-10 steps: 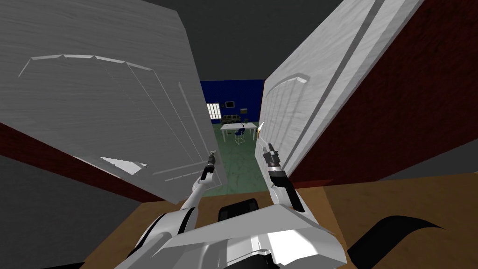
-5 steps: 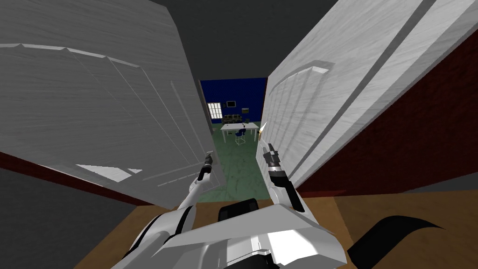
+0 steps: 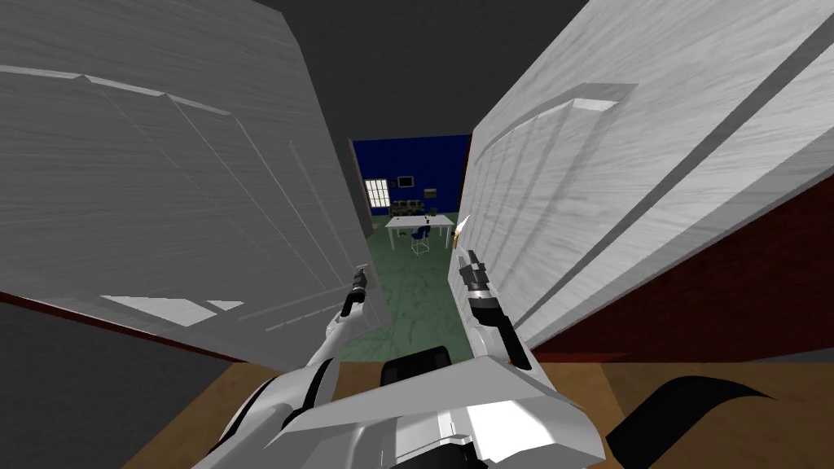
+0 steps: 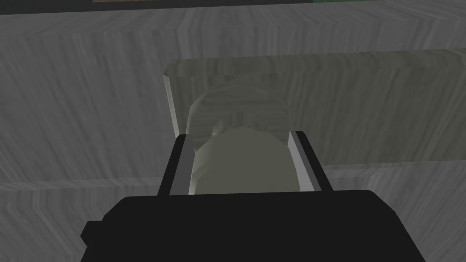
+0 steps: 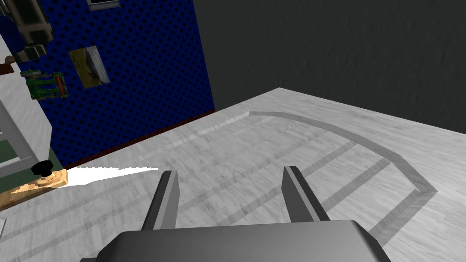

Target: Push the door open

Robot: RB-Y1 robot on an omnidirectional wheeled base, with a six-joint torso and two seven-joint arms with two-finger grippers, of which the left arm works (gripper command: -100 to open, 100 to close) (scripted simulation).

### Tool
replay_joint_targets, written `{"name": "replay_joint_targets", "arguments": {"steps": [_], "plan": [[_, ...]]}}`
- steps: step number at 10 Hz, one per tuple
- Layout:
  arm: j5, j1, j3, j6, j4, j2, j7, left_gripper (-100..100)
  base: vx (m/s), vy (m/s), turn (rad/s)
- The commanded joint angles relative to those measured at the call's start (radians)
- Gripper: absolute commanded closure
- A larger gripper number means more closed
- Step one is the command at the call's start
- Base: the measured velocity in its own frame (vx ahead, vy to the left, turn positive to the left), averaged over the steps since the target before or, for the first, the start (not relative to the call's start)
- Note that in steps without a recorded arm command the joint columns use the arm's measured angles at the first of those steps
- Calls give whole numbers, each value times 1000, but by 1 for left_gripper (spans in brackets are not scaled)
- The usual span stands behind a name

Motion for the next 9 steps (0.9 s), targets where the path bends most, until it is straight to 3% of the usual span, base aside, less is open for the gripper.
{"name": "replay_joint_targets", "arguments": {"steps": [1,3,5,9], "plan": [[6,9,23,8,-16,16,-7,100,167,-68,54],[12,11,42,7,-14,24,-13,100,197,-128,90],[12,11,42,7,-14,24,-13,100,77,-43,16],[24,15,80,5,-8,40,-25,100,142,-83,53]]}}
